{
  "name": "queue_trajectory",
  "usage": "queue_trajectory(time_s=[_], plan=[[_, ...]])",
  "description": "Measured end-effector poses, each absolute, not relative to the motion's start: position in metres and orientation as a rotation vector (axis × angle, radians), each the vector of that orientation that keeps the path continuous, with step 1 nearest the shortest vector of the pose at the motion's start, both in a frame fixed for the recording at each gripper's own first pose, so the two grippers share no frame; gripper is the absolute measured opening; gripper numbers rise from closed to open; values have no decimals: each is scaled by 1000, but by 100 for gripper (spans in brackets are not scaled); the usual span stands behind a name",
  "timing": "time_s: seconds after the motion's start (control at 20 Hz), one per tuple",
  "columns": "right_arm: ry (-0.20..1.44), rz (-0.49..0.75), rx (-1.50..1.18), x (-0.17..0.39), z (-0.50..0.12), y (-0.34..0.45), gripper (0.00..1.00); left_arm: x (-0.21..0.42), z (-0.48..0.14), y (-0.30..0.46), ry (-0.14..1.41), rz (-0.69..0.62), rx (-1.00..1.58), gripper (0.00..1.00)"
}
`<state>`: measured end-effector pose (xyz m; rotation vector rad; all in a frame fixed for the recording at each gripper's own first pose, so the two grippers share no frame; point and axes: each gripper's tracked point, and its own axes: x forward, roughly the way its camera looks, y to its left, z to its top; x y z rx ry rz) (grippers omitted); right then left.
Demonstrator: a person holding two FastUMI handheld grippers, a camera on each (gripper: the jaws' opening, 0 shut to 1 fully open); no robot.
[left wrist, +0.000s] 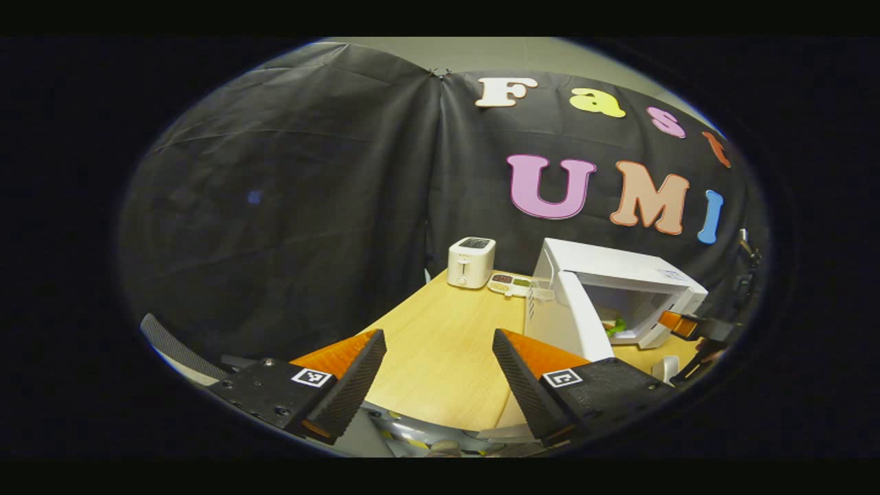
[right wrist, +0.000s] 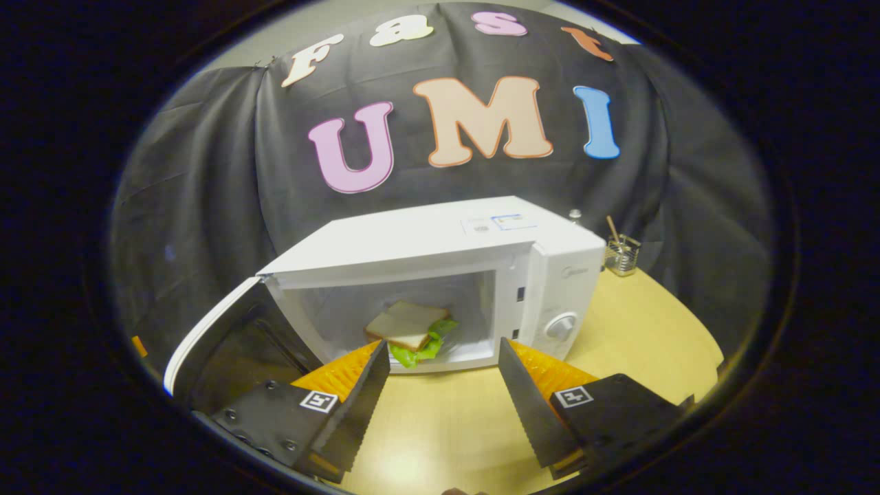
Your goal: Open the microwave oven with the left hand, put the food in, and close the microwave oven.
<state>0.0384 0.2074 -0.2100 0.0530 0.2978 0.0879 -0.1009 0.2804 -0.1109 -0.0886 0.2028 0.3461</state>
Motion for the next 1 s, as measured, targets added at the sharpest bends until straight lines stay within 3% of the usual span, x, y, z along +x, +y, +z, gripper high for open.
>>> queue_trajectory(time_s=[0.05, 0.1, 0.15, 0.2, 0.25, 0.3, 0.35, 0.4, 0.45, 0.5, 0.55, 0.6, 0.75, 0.85, 1.0], plan=[[283, 72, 44, 32, -202, 202, 98, -100, -111, 278, 208, 326, -87, 96], [273, 64, 41, 26, -195, 199, 91, -100, -114, 277, 212, 308, -84, 95], [262, 56, 44, 20, -189, 198, 98, -100, -114, 275, 214, 288, -83, 92], [252, 49, 48, 14, -181, 196, 98, -99, -116, 274, 217, 271, -85, 89], [240, 40, 40, 7, -173, 193, 98, -98, -117, 272, 217, 254, -91, 77], [229, 29, 25, 1, -167, 190, 98, -96, -119, 269, 222, 235, -96, 76], [217, 18, 11, -4, -160, 186, 92, -98, -121, 265, 229, 214, -99, 65], [206, 12, 4, -8, -154, 184, 98, -97, -125, 262, 236, 192, -97, 61], [194, 4, 2, -10, -149, 182, 92, -96, -127, 258, 241, 167, -93, 54], [184, -6, 6, -13, -143, 180, 92, -96, -129, 255, 247, 143, -85, 45], [175, -16, 15, -17, -137, 178, 92, -96, -131, 251, 254, 120, -76, 53], [165, -26, 23, -20, -132, 177, 92, -97, -133, 247, 262, 90, -69, 50], [135, -59, 31, -31, -118, 171, 91, -100, -138, 235, 273, 26, -44, 24], [127, -79, 35, -39, -112, 168, 91, -100, -141, 230, 278, -3, -18, 1], [123, -105, 50, -50, -110, 164, 91, -102, -144, 218, 278, -69, 0, 2]])
